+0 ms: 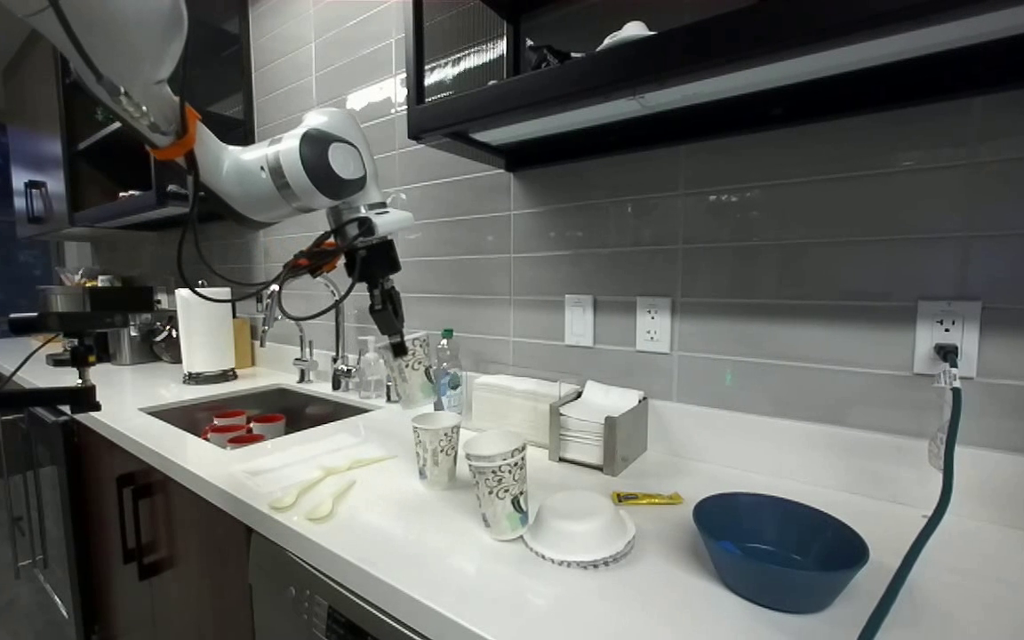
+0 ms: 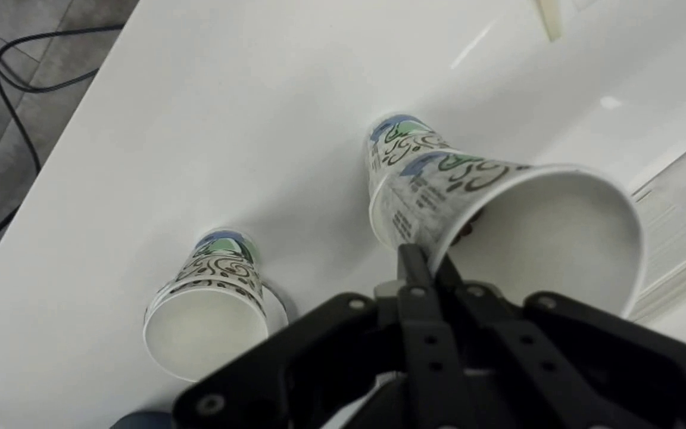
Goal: Stack up the paper cups
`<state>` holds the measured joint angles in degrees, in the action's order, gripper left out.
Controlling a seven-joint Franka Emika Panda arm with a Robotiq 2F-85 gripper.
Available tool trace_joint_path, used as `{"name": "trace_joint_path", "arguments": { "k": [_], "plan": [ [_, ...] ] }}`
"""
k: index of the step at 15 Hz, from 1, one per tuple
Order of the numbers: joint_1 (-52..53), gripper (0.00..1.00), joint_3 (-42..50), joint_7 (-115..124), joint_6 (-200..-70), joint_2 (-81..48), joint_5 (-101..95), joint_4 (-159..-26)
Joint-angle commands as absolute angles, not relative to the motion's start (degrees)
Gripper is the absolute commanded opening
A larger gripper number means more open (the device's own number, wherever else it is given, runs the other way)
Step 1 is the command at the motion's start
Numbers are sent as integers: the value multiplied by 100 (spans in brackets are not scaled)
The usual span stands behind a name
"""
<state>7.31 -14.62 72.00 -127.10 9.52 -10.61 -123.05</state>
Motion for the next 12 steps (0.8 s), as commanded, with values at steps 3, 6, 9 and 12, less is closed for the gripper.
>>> {"name": "trace_joint_path", "arguments": {
  "k": [3,6,9,12],
  "plan": [
    [639,1,-1400,7764,-13098,754,-1344,-12362],
    [658,1,-1309,7735,-13253,593,-1206,-12339],
    [673,1,-1218,7698,-13304,433,-1091,-12315],
    [716,1,-1150,7564,-13379,313,-877,-12304]
  ]
}}
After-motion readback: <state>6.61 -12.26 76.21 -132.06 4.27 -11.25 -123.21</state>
